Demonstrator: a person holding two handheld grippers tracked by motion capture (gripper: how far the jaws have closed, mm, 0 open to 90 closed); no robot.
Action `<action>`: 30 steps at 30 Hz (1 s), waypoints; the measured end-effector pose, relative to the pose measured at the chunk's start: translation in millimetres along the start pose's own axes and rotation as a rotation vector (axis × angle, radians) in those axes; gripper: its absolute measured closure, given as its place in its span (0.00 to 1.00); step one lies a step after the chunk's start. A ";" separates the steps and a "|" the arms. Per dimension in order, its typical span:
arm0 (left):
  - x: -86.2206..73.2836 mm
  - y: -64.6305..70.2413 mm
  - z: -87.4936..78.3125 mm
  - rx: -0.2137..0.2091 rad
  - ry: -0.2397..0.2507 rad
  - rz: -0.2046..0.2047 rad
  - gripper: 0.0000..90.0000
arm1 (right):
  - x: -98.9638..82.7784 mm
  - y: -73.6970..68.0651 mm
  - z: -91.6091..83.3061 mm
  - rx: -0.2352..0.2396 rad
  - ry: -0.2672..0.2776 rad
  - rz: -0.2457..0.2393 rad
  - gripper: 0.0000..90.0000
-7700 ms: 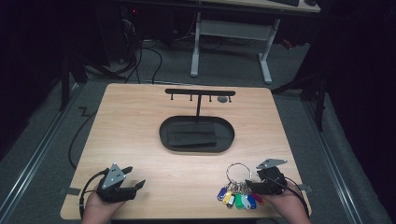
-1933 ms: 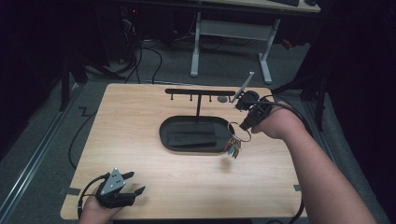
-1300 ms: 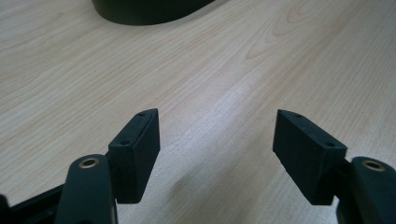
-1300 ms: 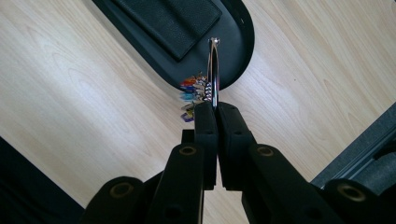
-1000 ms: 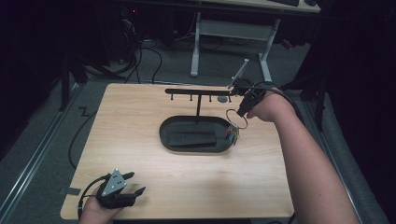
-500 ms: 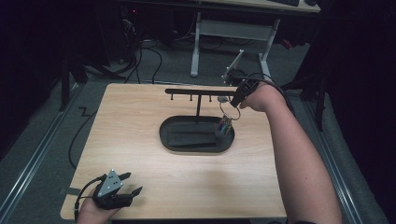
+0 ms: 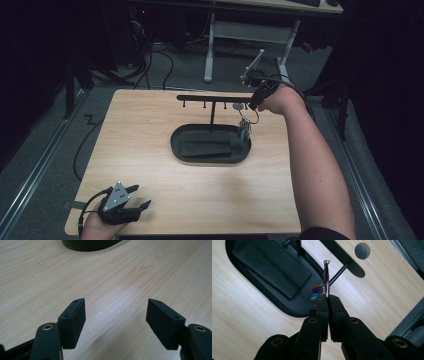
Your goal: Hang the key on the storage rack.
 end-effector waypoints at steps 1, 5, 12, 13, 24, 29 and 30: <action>-0.4 0.2 -0.3 -0.005 -0.004 -0.001 0.36 | 1.2 0.9 1.5 0.007 0.005 0.008 0.98; -0.6 0.4 -0.2 -0.004 -0.004 0.000 0.36 | 4.0 6.8 7.4 0.006 0.000 0.028 0.98; -1.4 0.8 1.3 -0.003 -0.003 -0.001 0.36 | 4.8 11.9 15.4 0.007 -0.001 0.021 0.98; -1.5 0.7 0.7 -0.004 -0.004 -0.001 0.36 | 4.0 12.4 16.9 0.011 -0.008 0.018 0.98; -1.7 -0.3 -0.8 0.001 -0.002 -0.003 0.36 | 5.9 14.5 26.7 0.000 0.023 0.040 0.96; -1.3 0.2 -0.5 0.004 0.001 0.000 0.36 | 10.5 14.8 17.7 -0.014 0.097 0.070 0.91; -1.1 0.4 -0.5 0.003 0.000 0.003 0.36 | 9.9 14.1 15.7 -0.017 0.097 0.073 0.90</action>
Point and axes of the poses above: each handheld gripper's, and its own axes: z roughly forward along the jaws, x roughly out of its top, y roughly to its right, the point moved 7 cm from there along z, roughly forward along the jaws, and after that the axes turned 9 degrees about z, right-handed, at the moved point
